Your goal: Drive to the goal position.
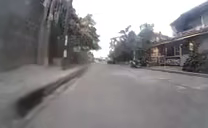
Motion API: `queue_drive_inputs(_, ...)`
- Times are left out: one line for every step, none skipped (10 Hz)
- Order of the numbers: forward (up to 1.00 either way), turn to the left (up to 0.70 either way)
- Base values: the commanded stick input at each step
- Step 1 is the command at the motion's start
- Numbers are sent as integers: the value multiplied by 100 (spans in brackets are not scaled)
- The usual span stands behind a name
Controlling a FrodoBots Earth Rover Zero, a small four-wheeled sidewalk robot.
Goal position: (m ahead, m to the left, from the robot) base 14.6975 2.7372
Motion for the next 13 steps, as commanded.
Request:
queue_drive_inputs(100, -15)
queue_drive_inputs(100, -39)
queue_drive_inputs(100, -39)
queue_drive_inputs(100, -39)
queue_drive_inputs(100, -17)
queue_drive_inputs(100, 1)
queue_drive_inputs(100, 1)
queue_drive_inputs(100, 1)
queue_drive_inputs(100, 1)
queue_drive_inputs(100, 1)
queue_drive_inputs(100, 1)
queue_drive_inputs(100, 1)
queue_drive_inputs(100, 1)
